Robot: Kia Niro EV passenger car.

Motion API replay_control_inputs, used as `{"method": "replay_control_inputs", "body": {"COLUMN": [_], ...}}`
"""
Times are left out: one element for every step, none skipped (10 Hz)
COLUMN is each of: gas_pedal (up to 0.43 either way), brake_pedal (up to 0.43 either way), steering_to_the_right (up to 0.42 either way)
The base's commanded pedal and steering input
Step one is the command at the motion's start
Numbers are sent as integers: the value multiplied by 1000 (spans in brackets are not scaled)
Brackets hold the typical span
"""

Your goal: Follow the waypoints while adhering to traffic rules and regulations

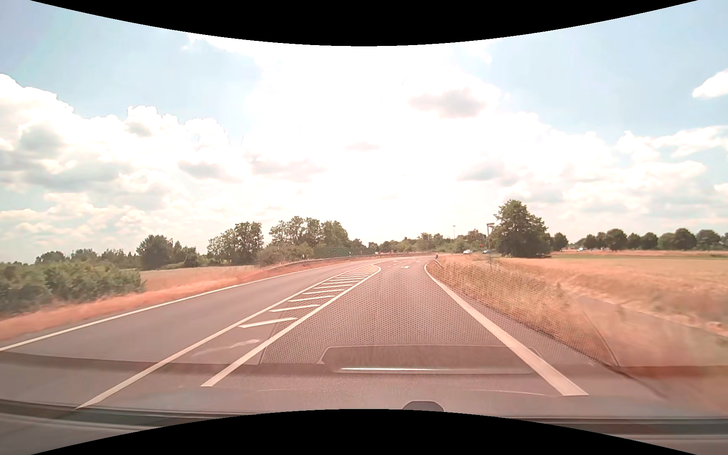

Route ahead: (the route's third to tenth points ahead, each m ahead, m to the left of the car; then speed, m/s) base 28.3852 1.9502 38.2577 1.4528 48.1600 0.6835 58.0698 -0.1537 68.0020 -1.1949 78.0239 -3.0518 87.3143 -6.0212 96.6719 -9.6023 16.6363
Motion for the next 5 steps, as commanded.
{"method": "replay_control_inputs", "body": {"gas_pedal": [0, 0, 0, 0, 0], "brake_pedal": [0, 0, 0, 0, 0], "steering_to_the_right": [4, 4, 4, 5, 6]}}
